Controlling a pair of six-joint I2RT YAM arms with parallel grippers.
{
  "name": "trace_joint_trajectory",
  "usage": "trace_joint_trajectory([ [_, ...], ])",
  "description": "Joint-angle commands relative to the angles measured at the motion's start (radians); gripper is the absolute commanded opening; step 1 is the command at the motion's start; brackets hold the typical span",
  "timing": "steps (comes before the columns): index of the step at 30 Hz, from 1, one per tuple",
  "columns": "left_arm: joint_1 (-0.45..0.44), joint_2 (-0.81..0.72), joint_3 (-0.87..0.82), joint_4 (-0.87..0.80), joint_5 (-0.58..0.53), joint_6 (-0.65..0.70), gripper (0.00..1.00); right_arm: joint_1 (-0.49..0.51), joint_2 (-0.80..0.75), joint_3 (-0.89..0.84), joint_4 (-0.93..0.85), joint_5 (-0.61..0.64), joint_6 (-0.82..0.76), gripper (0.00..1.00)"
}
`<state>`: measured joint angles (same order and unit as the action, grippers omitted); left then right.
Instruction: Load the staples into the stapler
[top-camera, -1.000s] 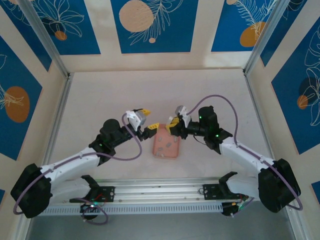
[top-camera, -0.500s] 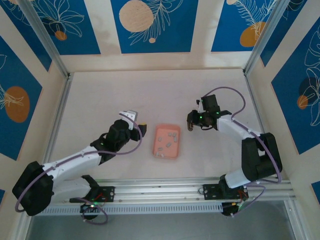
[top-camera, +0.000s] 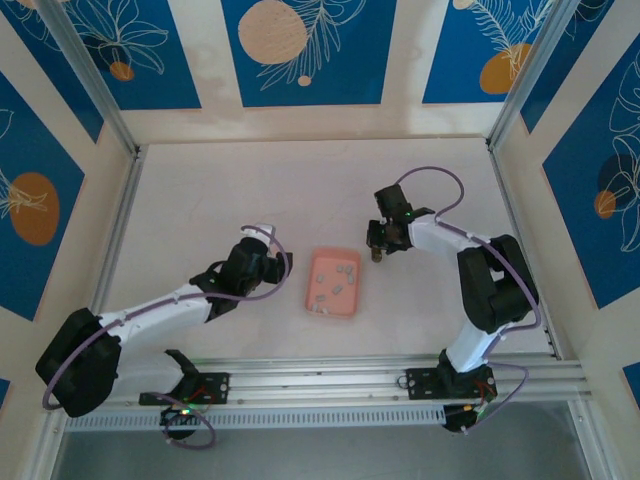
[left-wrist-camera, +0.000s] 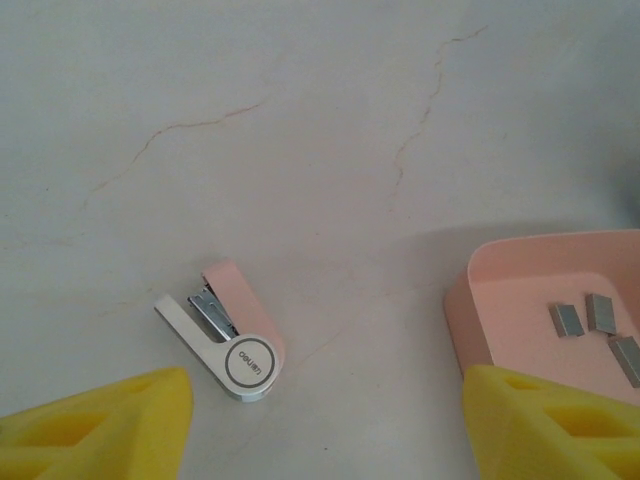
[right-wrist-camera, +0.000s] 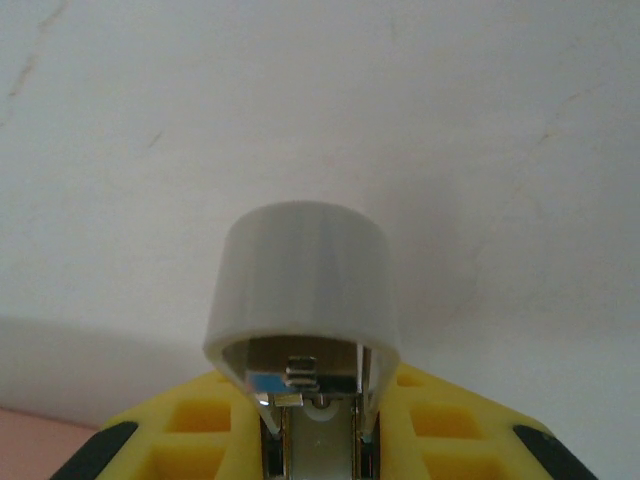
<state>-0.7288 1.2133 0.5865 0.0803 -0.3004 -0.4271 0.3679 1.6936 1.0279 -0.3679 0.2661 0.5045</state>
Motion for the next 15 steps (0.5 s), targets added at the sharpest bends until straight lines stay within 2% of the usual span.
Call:
trace_joint_trajectory([
  [1, 0.016, 0.005, 0.027, -0.029, -0.01, -0.032, 0.71, 0.011, 0.023, 0.032, -0.015, 0.048, 0.016, 0.22],
  [15, 0.053, 0.023, 0.028, -0.056, 0.025, -0.065, 0.71, 0.026, 0.049, 0.011, 0.027, 0.038, -0.027, 0.29],
])
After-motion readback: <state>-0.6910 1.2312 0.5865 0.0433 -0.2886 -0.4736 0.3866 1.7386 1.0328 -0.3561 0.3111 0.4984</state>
